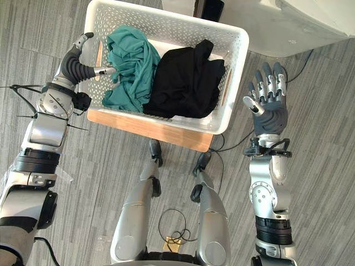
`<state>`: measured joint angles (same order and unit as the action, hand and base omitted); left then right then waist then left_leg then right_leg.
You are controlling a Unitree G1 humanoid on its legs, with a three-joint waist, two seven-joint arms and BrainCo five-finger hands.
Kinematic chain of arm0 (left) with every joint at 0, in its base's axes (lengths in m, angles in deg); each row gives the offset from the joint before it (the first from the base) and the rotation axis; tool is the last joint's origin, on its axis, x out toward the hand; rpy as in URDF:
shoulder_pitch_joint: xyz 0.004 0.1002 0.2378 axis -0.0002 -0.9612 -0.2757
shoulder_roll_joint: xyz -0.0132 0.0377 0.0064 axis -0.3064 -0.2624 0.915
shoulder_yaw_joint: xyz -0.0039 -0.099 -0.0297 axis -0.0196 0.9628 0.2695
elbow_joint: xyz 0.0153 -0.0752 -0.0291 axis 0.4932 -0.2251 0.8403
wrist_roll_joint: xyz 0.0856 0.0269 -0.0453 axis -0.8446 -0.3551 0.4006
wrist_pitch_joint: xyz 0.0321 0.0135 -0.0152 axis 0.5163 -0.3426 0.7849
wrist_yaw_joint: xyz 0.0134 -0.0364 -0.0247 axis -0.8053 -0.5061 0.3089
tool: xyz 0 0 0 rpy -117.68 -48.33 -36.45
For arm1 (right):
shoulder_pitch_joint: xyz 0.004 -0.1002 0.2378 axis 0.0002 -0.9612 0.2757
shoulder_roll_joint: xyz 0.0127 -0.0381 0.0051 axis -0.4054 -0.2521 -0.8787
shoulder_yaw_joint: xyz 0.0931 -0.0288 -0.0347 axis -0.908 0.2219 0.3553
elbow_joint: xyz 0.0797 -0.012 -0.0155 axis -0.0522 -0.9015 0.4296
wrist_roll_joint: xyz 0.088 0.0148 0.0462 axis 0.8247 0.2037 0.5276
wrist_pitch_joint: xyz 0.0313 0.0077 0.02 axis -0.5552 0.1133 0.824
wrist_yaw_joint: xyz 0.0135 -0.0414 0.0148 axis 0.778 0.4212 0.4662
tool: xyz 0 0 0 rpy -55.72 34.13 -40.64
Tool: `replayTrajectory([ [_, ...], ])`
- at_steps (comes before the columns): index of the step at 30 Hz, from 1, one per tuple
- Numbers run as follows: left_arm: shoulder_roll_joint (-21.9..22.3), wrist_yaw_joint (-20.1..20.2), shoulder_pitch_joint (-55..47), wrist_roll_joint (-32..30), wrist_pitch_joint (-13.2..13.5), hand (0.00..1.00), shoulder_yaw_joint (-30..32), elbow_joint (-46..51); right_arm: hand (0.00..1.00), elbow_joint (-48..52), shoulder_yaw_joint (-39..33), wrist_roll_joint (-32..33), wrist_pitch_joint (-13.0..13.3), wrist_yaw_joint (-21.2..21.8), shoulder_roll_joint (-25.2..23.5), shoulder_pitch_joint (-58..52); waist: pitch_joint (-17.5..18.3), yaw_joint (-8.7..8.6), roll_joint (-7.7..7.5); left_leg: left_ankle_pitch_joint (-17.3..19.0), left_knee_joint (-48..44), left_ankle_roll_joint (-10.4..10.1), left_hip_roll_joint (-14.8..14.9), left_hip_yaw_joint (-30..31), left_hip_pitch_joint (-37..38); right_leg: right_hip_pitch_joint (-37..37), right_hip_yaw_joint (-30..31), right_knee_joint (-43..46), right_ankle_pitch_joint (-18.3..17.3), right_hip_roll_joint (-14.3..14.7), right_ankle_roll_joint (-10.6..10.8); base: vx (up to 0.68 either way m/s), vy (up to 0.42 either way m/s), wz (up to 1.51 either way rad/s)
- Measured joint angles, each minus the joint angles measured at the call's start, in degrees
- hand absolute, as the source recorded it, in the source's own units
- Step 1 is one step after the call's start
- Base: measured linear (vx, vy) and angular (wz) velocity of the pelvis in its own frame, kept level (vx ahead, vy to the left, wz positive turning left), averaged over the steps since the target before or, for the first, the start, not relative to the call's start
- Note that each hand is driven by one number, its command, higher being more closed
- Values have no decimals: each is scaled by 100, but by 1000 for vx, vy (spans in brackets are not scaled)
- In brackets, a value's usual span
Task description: Pick up the laundry basket with both hands and put the clothes into the washing machine.
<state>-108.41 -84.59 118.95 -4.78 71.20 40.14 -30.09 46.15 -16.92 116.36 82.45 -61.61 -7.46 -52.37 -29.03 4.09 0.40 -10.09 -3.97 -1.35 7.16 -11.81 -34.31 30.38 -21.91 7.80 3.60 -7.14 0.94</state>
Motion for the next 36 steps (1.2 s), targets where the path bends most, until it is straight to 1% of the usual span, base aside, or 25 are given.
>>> replayTrajectory([
  [2,106,-62,110,-136,-15,0,41,-113,0,0,-1,3,2,-1,0,50,0,-2,0,0,1,0,0,-21,-2,7,21,-14,19,1,4,9,19,-5],
  [7,197,-238,312,-430,-35,0,99,-374,0,1,-11,9,42,-3,-3,216,1,-9,-2,0,1,0,8,-73,-31,66,78,-21,52,8,6,4,6,-4],
  [10,357,-317,547,-437,-70,0,308,-641,0,40,-41,61,65,-19,-1,413,1,-17,-3,-2,0,2,16,-120,-81,121,135,-77,111,23,21,3,18,-10],
  [12,388,-359,640,-429,-136,0,318,-692,0,242,-171,61,68,-47,0,411,1,-24,-3,-2,0,2,19,-129,-97,123,140,-110,130,30,29,6,10,-2],
  [13,389,-370,687,-419,-147,0,319,-756,0,407,-374,45,72,-86,10,431,1,-40,-3,-2,1,2,19,-129,-101,124,139,-114,131,30,31,0,0,0],
  [15,399,-361,690,-418,-186,0,319,-766,0,610,-864,-4,111,-302,92,447,1,-60,-3,-2,0,2,19,-130,-109,125,138,-129,134,31,35,16,7,0],
  [17,435,-361,687,-420,-250,0,353,-739,0,771,-1519,-30,269,-570,301,475,3,-43,-5,-1,-5,1,34,-127,-142,124,129,-196,173,54,44,17,4,0],
  [18,482,-334,674,-422,-257,0,442,-694,0,864,-1863,-187,278,-762,459,487,3,-42,-6,0,-18,1,45,-124,-173,133,125,-227,198,69,39,0,0,0],
  [19,520,-311,667,-424,-267,0,496,-656,0,882,-2021,-268,279,-830,546,498,3,-43,-6,0,-28,1,51,-122,-187,138,122,-234,204,73,39,0,0,0],
  [20,565,-298,665,-432,-316,0,561,-625,0,881,-2247,-499,265,-1009,711,517,2,-42,-7,2,-45,1,63,-123,-198,140,123,-240,210,83,40,14,9,-3],
  [21,570,-277,663,-436,-394,0,597,-609,0,881,-2330,-696,245,-1140,844,519,3,-45,-8,3,-59,0,80,-126,-199,139,127,-239,211,95,39,15,9,-4],
  [22,577,-276,661,-438,-423,0,618,-609,0,881,-2335,-766,228,-1171,896,520,3,-49,-8,3,-66,0,88,-129,-199,139,129,-239,214,101,36,3,4,-6],
  [23,613,-275,651,-442,-476,0,675,-609,0,878,-2326,-903,121,-1174,963,543,3,-55,-8,5,-81,-2,102,-144,-199,140,139,-239,221,109,26,-2,4,-7],
  [26,613,-237,600,-537,-517,0,708,-609,0,734,-2229,-1195,-287,-1128,1009,715,3,-82,-9,9,-110,2,123,-188,-199,147,168,-239,247,114,51,-8,8,-6],
  [27,613,-229,595,-560,-521,0,706,-609,0,651,-2181,-1202,-350,-1123,1009,746,3,-84,-9,9,-115,2,123,-192,-199,148,171,-239,250,113,54,0,0,0],
  [29,608,-153,596,-581,-556,0,697,-609,0,99,-1853,-1315,-608,-1018,1007,969,3,-83,-9,26,-180,24,131,-213,-226,155,173,-233,250,108,56,0,0,0],
  [30,606,-152,597,-581,-560,0,689,-608,0,-72,-1740,-1342,-679,-984,1008,1043,3,-80,-9,38,-216,39,138,-227,-247,168,176,-224,249,107,57,-34,22,-6],
  [31,583,-152,611,-574,-556,0,679,-603,0,-480,-1437,-1401,-901,-827,1002,1275,4,-64,-10,53,-247,36,153,-234,-304,229,192,-210,238,105,93,-30,18,-7],
  [33,568,-153,631,-573,-543,0,645,-599,0,-706,-1243,-1407,-1024,-717,1001,1396,4,-35,-10,43,-253,48,160,-246,-328,263,197,-208,249,106,91,-18,11,-5],
  [35,513,-154,674,-563,-544,0,506,-616,0,-1109,-927,-1409,-1206,-519,989,1622,4,-7,-10,42,-262,49,164,-244,-336,271,194,-196,273,107,59,0,0,0],
  [36,482,-154,679,-562,-544,0,464,-623,0,-1207,-867,-1410,-1233,-491,989,1692,4,-6,-10,42,-262,49,164,-243,-337,271,193,-194,275,106,56,0,0,0],
])
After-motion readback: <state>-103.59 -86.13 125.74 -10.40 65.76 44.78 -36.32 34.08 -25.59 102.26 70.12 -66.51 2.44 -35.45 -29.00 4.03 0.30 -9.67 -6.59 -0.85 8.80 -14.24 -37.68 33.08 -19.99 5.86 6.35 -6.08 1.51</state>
